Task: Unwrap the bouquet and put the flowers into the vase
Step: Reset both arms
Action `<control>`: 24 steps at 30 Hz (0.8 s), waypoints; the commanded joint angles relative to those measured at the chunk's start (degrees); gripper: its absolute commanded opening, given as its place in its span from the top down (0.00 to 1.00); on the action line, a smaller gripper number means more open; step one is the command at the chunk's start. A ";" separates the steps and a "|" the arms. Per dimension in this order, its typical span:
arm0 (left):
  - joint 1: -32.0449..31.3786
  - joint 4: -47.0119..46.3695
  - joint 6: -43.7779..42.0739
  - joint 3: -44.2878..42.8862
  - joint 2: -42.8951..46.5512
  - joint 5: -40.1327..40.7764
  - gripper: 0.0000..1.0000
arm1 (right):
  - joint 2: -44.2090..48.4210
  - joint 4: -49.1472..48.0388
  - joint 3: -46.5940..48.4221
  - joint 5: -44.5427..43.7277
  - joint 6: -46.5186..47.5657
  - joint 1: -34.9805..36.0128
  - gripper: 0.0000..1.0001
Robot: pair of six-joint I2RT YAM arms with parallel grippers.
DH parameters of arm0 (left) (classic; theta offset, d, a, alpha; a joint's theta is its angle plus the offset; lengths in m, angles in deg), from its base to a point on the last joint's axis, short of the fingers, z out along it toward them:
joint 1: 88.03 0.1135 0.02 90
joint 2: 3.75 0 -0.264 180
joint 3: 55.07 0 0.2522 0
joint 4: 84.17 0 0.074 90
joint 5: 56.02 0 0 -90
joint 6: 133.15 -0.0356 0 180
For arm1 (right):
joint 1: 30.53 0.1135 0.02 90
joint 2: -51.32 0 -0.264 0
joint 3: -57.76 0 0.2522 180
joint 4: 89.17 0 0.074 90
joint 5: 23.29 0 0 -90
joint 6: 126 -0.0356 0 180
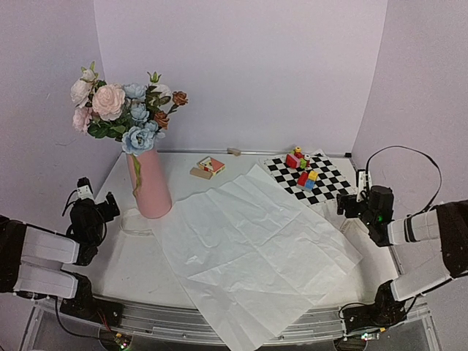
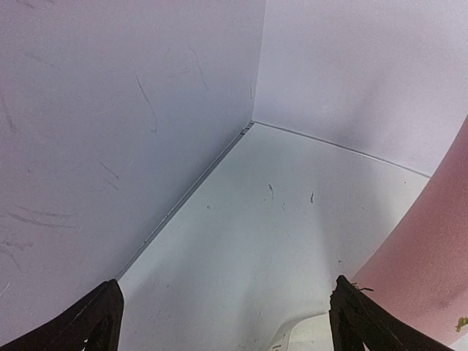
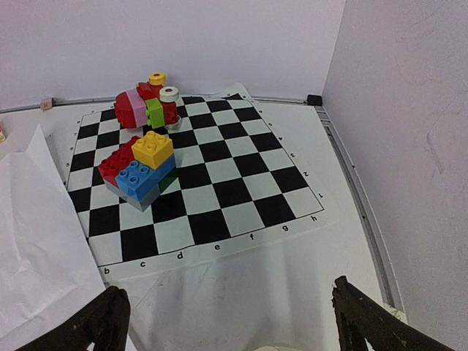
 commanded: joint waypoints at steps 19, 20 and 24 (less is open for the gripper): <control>1.41 -14.98 -8.78 -6.31 -16.55 -13.77 0.01 | -10.03 -22.52 -1.45 5.28 0.78 -4.19 0.02; 1.51 -16.37 -8.87 -6.39 -17.76 -15.01 0.01 | -10.03 -22.52 -1.45 5.28 0.78 -4.13 0.02; 1.58 -17.77 -9.10 -7.77 -21.91 -16.05 0.01 | -10.03 -22.52 -1.45 5.28 0.78 -4.20 0.02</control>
